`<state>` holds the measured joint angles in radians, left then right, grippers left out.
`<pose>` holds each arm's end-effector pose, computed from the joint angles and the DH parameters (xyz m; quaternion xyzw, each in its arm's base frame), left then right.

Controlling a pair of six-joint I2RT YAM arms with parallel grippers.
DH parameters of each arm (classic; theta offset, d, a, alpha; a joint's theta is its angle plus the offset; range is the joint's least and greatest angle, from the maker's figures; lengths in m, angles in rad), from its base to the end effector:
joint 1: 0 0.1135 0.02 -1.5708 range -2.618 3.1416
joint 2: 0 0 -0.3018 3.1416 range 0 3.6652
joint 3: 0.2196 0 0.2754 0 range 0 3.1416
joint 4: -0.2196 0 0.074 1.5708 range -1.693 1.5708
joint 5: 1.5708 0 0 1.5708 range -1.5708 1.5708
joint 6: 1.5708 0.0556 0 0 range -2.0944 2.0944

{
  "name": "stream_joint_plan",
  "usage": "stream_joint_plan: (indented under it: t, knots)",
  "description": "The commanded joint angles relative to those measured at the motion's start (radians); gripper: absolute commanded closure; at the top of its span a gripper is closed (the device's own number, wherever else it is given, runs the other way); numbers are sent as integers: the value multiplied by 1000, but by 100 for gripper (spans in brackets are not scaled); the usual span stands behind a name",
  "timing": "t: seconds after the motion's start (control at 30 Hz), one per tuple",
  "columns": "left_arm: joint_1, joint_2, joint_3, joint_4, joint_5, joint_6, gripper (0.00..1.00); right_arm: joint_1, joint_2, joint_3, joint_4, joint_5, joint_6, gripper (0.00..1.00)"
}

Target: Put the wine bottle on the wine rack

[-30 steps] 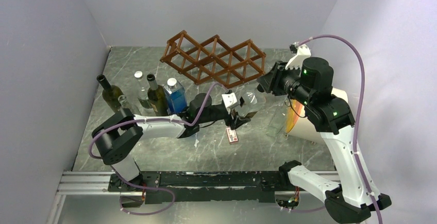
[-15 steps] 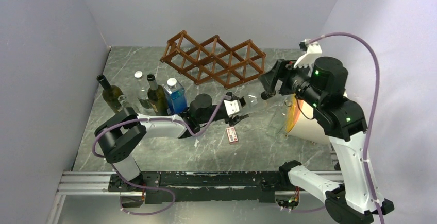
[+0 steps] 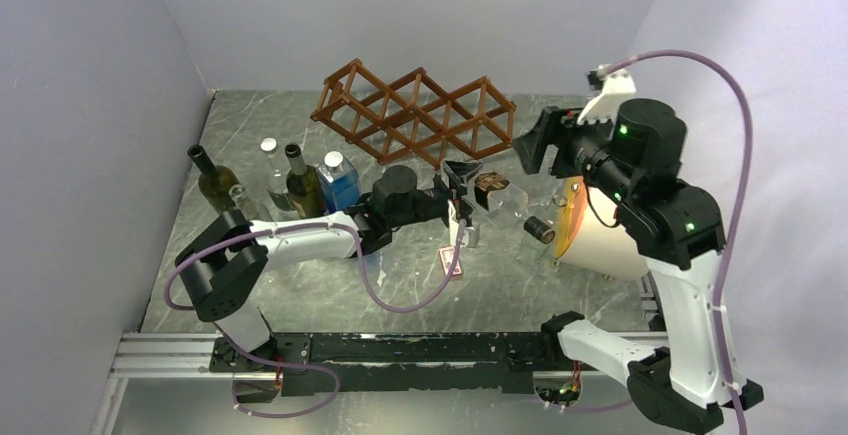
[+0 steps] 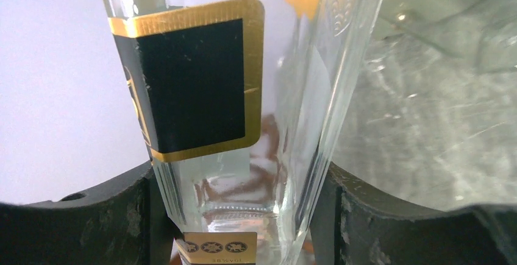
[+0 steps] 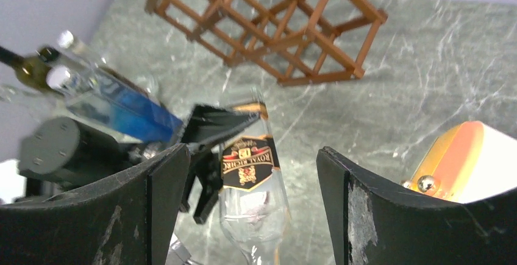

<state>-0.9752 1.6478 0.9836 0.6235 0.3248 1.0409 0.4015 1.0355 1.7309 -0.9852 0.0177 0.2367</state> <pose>0.2201 -0.3563 0.2908 0.6618 0.2851 -0.0941 0.6869 0.1460 0.0609 0.5543 -0.0607 0.7995 0.1807 0.5696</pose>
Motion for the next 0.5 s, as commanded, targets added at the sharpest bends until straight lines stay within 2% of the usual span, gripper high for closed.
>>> stream_joint_plan:
  t: [0.0, 0.1, 0.2, 0.3, 0.47]
  knots:
    - [13, -73, 81, 116, 10, 270, 93, 5, 32, -50, -87, -97, -75, 20]
    - [23, -71, 87, 129, 0, 347, 93, 5, 34, -106, -89, -162, -94, 20]
    - [36, -70, 93, 151, -4, 395, 93, 5, 22, -173, -73, -162, -95, 20]
    - [49, -68, 107, 174, -1, 362, 93, 5, 17, -240, -70, -166, -109, 19]
    - [59, -57, 115, 170, 0, 395, 93, 5, 32, -317, -78, -184, -121, 20]
